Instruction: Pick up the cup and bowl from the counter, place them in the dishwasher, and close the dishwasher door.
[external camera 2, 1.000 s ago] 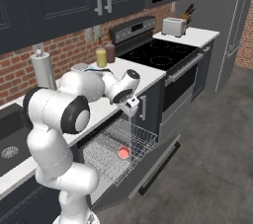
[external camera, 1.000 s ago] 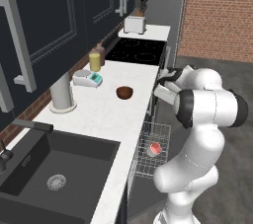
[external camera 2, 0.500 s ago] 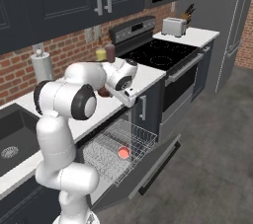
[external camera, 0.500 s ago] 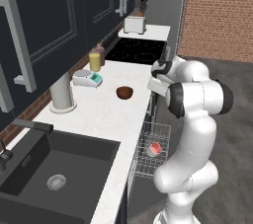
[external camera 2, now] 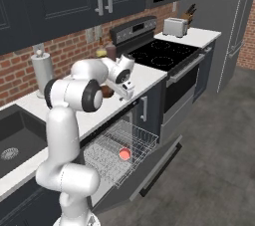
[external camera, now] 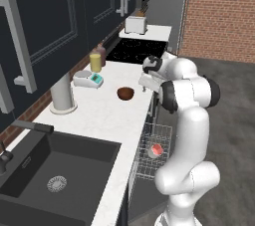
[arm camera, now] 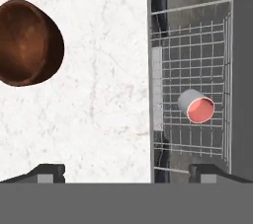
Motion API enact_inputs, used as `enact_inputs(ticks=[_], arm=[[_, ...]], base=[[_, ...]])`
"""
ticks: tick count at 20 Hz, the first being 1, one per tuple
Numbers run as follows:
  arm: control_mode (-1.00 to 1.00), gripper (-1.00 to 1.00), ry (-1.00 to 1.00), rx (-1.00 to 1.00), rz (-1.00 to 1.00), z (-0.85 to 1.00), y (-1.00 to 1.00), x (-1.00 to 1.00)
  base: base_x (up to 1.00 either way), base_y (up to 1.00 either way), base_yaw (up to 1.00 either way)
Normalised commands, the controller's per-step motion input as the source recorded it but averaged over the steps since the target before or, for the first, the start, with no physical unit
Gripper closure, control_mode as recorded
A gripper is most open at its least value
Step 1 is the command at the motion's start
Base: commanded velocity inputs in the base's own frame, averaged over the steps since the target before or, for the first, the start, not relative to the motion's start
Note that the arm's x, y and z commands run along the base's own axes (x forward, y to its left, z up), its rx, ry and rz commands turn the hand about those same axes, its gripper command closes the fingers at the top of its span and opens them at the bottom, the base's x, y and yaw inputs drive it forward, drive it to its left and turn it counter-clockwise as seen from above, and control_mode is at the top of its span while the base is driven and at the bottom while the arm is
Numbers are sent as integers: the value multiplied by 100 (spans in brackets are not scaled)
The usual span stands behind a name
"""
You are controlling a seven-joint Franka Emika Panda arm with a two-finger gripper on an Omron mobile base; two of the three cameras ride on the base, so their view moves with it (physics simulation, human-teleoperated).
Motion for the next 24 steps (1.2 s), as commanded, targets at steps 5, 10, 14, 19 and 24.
enact_inputs(ticks=[5, 10, 14, 19, 24], arm=[[-100, -100, 5, -12, 0, 0, 60, 45], [-100, -100, 3, -11, 0, -5, 47, 13], [-100, -100, 0, -7, 0, -20, 21, 9], [-100, -100, 1, -3, 0, -23, 0, 30], [-100, -100, 0, -1, 0, -17, 0, 42]], base=[[0, 0, 0], [0, 0, 0], [0, 0, 0], [0, 0, 0], [0, 0, 0]])
